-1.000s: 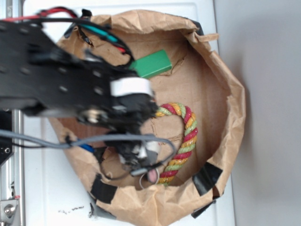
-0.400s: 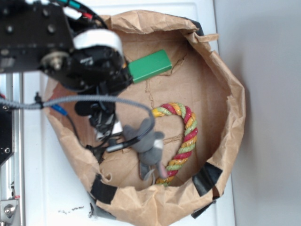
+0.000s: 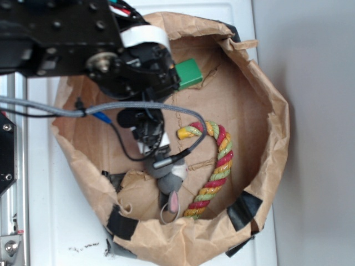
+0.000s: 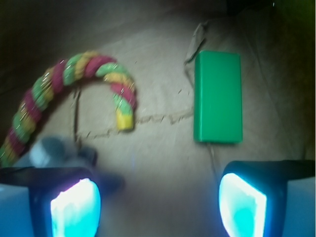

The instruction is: Grab the green block.

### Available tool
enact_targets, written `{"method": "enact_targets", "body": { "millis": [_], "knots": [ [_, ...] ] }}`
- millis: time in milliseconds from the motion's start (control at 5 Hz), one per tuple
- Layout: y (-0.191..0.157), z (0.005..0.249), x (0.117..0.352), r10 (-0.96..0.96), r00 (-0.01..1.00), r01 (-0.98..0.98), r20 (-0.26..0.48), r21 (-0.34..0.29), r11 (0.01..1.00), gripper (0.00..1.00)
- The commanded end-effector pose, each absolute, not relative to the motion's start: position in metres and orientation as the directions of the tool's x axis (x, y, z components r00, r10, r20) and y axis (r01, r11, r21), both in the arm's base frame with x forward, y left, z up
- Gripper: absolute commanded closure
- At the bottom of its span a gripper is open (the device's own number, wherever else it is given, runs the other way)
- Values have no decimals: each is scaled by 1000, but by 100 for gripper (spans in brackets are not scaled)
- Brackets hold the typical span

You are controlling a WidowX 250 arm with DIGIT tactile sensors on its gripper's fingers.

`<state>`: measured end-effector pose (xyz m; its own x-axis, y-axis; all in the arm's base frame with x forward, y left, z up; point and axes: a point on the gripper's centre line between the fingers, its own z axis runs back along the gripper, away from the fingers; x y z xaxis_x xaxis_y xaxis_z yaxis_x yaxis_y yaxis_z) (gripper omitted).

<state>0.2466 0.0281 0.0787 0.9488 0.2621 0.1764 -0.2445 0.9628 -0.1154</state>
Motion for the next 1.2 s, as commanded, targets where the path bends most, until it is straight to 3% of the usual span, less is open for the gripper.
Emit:
{"method": "enact_targets", "body": {
  "millis": [0, 200, 400, 1000],
  "knots": [
    [39, 75, 266, 274, 943, -248, 188, -148, 957, 0],
    [45, 70, 258, 240, 956, -206, 171, -197, 959, 0],
    [50, 61, 261, 241, 952, -210, 189, -171, 963, 0],
    [56, 73, 267, 233, 960, -199, 154, -208, 958, 0]
  ]
}}
